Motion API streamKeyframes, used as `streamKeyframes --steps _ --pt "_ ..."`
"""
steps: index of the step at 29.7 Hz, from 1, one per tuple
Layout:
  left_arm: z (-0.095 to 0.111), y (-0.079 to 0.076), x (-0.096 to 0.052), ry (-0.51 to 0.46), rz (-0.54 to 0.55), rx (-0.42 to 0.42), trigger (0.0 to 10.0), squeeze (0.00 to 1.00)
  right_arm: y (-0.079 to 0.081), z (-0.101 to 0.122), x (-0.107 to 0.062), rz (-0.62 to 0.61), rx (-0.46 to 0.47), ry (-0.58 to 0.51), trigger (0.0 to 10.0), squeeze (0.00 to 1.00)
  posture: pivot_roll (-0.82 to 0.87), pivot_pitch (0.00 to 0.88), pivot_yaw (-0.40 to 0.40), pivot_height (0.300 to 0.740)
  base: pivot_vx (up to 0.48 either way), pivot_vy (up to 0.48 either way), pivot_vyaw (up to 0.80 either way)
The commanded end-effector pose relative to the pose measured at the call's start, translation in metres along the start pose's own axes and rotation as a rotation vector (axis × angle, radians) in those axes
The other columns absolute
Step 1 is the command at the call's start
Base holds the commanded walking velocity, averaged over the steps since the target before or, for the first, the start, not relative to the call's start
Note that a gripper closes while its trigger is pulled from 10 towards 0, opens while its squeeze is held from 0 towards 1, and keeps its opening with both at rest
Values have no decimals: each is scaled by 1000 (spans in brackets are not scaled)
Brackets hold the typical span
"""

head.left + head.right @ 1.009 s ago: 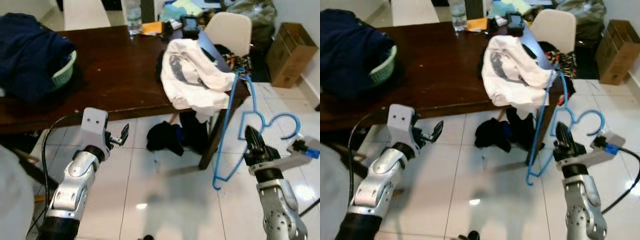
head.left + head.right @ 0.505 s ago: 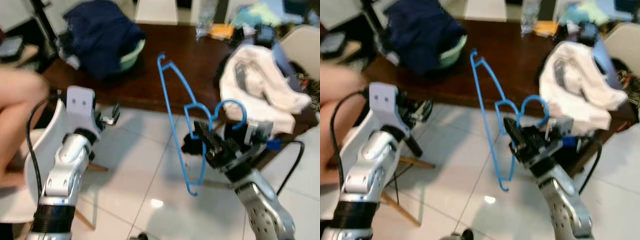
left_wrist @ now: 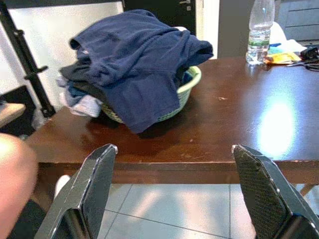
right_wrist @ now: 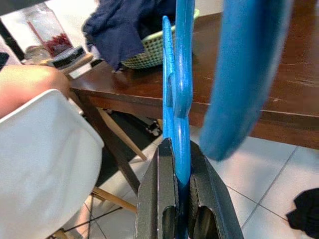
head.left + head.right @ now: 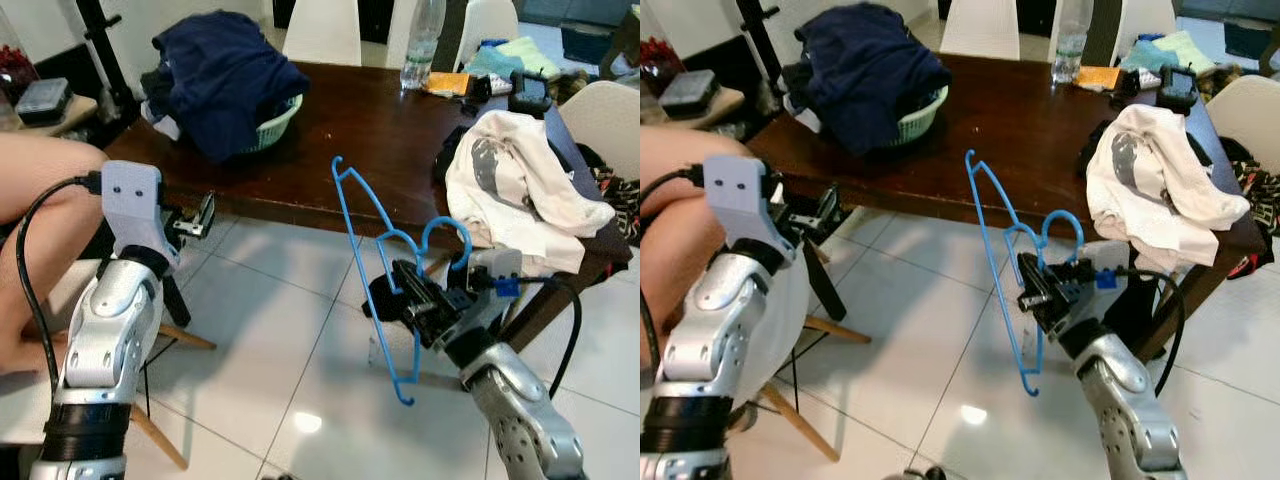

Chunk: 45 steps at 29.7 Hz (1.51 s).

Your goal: Hang hanger

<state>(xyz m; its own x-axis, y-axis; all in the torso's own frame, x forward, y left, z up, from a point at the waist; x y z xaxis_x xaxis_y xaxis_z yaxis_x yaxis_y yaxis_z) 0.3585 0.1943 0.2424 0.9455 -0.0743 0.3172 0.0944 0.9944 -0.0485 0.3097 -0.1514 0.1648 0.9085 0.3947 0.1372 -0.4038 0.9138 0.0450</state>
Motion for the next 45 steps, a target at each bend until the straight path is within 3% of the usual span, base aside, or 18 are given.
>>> streamKeyframes --steps 1,11,23,35,45 --pt "1 4 1 9 4 5 10000 0 -1 -6 -1 -17 -1 22 10000 0 64 178 8 740 394 0 0" --pt "-2 4 1 22 8 13 10000 0 0 -8 -1 -26 0 27 10000 0 63 179 9 740 394 0 0" --pt "6 16 0 -5 81 6 10000 0 0 -12 1 -29 -12 38 10000 0 74 174 3 740 390 0 0" --pt "2 26 -14 1 182 -44 10000 0 -10 -8 -1 -70 -5 14 10000 0 85 187 -4 740 339 0 299" --pt "2 31 -15 -1 183 -80 10000 0 -17 -9 2 -115 10 17 10000 0 89 190 -11 740 150 0 156"
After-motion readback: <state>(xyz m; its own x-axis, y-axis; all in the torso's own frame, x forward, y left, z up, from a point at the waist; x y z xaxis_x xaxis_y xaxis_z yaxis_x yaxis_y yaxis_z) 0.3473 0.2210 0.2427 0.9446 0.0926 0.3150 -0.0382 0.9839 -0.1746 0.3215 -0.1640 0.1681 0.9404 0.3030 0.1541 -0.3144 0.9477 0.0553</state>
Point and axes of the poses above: a point about 5 cm out from each wrist's last joint towards the gripper, its own x axis pointing out of the wrist towards the gripper, its own z axis along the axis of the wrist's last joint, y = z × x, the point moved 4 cm from there along x, pointing out of the wrist towards the gripper, and after that the axes turned 9 degrees about -x, right-handed, at the moved point
